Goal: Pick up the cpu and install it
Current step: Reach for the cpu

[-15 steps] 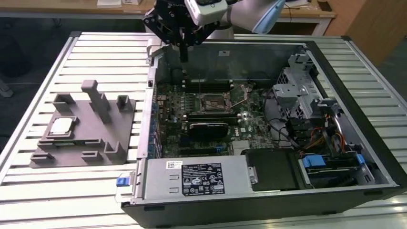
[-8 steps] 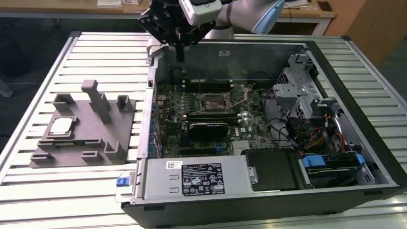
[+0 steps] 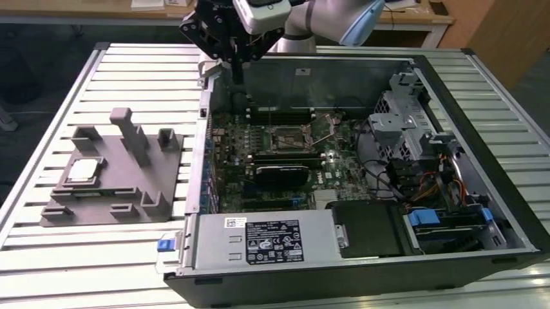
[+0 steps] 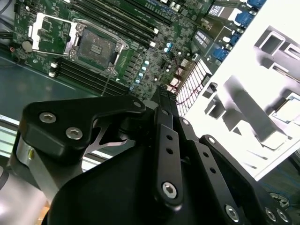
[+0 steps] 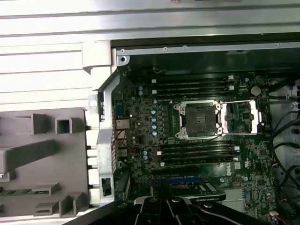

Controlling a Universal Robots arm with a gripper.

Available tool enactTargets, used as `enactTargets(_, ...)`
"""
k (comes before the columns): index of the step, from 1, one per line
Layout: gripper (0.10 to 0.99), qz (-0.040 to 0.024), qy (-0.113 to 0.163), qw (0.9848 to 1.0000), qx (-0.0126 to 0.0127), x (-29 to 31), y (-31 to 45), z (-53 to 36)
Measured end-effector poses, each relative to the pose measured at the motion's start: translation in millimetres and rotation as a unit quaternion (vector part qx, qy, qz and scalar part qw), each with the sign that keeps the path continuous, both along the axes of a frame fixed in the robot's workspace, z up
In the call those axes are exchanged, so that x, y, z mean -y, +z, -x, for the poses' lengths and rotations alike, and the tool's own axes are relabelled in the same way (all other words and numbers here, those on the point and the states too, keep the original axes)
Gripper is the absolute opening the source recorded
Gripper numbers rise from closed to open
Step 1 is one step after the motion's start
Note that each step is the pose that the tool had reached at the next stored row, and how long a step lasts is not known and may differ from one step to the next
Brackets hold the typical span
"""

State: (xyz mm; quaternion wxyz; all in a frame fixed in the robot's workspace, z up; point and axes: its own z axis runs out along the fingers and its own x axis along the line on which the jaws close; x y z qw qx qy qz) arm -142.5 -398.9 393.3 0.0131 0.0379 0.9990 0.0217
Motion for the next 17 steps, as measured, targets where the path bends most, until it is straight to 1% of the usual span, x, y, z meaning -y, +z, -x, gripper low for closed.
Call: enactTargets(17,0.106,0.0000,0.000,1.0000,0.0000,0.0,0.0,18.4)
